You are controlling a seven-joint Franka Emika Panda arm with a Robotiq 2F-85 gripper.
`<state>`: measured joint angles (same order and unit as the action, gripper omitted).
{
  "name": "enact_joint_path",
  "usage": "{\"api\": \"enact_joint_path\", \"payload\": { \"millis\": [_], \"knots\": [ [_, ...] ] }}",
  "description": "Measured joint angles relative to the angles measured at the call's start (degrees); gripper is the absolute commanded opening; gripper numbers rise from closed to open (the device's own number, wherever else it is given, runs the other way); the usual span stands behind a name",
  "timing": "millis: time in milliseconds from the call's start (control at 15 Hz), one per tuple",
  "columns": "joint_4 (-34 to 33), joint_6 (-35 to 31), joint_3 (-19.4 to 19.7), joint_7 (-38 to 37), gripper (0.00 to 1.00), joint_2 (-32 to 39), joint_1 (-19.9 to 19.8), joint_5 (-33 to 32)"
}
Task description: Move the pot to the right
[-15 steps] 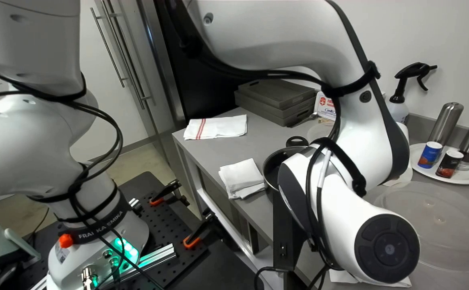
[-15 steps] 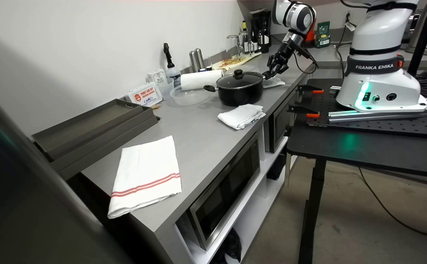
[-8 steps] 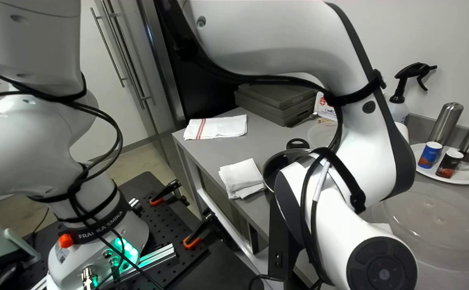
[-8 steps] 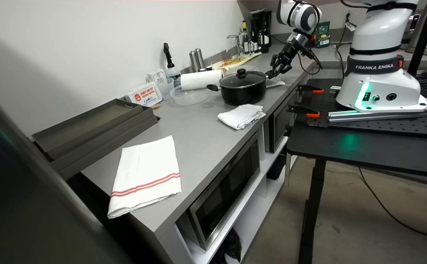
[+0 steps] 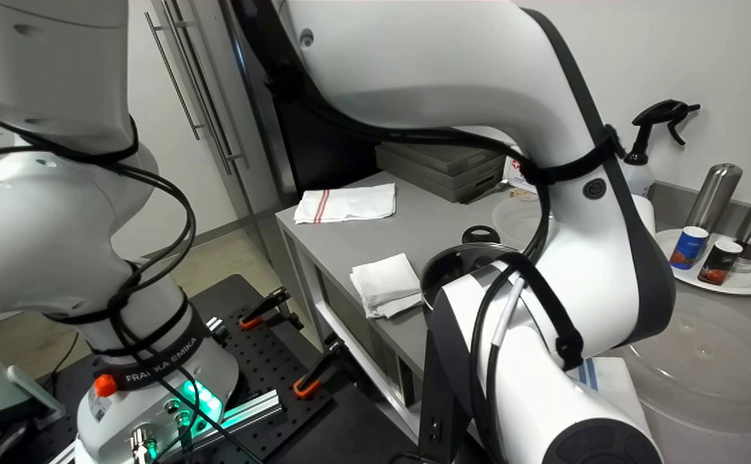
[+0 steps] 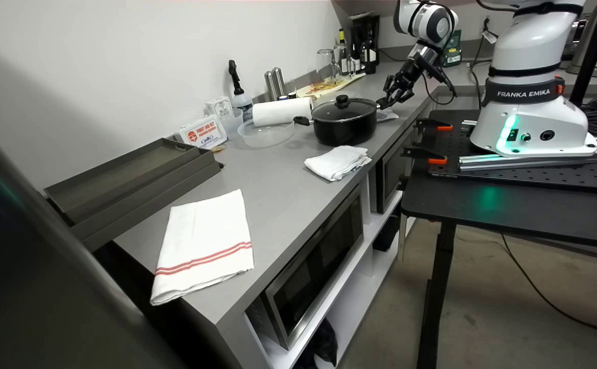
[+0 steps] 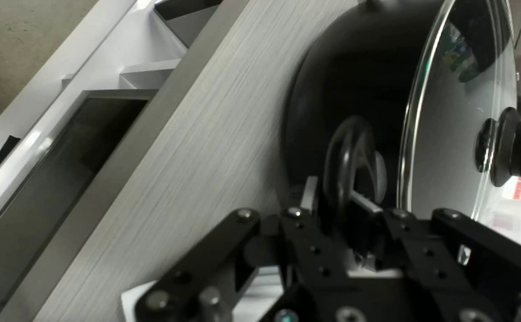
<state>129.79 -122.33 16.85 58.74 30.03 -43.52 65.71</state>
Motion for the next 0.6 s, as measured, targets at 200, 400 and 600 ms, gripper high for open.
{"api": "enact_joint_path", "payload": {
  "millis": [200, 400, 600],
  "knots": [
    [0.3, 0.6, 0.6, 0.2, 0.02, 0.0, -0.3, 0.3],
    [0.9, 1.4, 1.2, 1.2, 0.02, 0.0, -1.1, 0.5],
    [1.4, 2.2, 1.9, 2.1, 0.02, 0.0, -1.8, 0.6]
  ]
}}
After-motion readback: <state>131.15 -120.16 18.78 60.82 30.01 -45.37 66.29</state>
